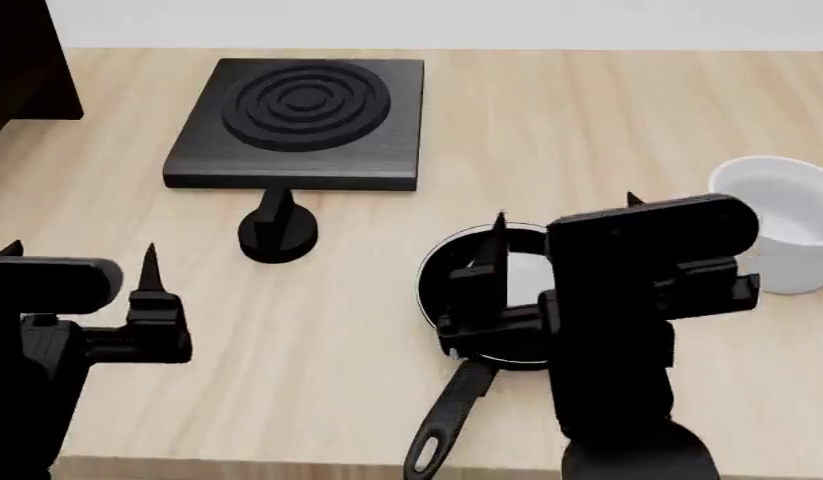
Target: Put the frying pan under the cabinet shelf.
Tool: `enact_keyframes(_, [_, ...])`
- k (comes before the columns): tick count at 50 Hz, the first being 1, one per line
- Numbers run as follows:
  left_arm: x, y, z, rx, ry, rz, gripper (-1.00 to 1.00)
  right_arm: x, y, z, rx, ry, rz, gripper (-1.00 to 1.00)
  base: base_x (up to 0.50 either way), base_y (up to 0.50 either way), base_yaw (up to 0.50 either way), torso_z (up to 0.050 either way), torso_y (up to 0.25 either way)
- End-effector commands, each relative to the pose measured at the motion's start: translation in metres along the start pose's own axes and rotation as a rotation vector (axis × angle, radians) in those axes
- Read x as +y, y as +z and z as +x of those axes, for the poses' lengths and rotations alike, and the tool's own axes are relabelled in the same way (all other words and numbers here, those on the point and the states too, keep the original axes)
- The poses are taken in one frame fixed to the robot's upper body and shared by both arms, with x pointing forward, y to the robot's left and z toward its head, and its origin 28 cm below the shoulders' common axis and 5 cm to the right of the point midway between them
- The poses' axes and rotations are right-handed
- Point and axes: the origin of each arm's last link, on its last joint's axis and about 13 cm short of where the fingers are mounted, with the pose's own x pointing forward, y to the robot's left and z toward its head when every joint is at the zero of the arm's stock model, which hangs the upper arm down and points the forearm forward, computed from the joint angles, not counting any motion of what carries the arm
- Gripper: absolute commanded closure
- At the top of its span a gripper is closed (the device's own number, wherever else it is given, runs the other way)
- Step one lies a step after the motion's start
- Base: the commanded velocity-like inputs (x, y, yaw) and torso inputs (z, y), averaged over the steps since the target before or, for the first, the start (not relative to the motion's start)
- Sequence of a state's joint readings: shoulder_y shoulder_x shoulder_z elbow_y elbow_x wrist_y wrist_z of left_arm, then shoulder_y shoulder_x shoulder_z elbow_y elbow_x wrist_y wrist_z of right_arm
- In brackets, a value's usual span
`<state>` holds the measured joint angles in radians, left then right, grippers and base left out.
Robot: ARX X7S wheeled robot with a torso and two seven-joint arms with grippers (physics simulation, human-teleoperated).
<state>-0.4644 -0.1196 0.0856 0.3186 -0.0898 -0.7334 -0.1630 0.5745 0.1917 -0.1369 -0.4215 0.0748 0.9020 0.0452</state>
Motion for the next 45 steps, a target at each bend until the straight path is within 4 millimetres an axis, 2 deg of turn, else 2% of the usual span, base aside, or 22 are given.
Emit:
enact_keyframes(1, [0.002,0.057,0.024,0.008,-0.01,0.031,-1.0,-0.018,0.064,0.024,0.002,0.004,-0.046,-1.0,0.0,0.0,0.0,0.0,0.0])
enact_keyframes(7, [0.001,0.078,0.039,0.018,-0.048,0.053,-1.0,-0.024,0.083,0.042,0.01,0.011,-0.042,-1.0,0.0,0.0,0.0,0.0,0.0])
enact_keyframes(17, [0.001,0.095,0.057,0.049,-0.065,0.038,-1.0,-0.029,0.107,0.067,0.03,0.018,-0.051,-1.0,0.0,0.0,0.0,0.0,0.0])
enact_keyframes(27, [0.006,0.111,0.07,0.042,-0.045,0.073,-1.0,-0.031,0.113,0.08,0.057,0.023,-0.057,-1.0,0.0,0.0,0.0,0.0,0.0])
enact_keyframes(33, [0.008,0.123,0.072,0.03,-0.052,0.073,-1.0,-0.034,0.115,0.086,0.064,0.003,-0.051,-1.0,0.0,0.0,0.0,0.0,0.0])
enact_keyframes(39, [0.008,0.127,0.073,0.029,-0.057,0.064,-1.0,-0.035,0.114,0.09,0.08,-0.012,-0.045,-1.0,0.0,0.0,0.0,0.0,0.0])
enact_keyframes(45, [0.008,0.129,0.073,0.023,-0.062,0.06,-1.0,-0.033,0.112,0.089,0.082,-0.015,-0.053,-1.0,0.0,0.48,0.0,0.0,0.0])
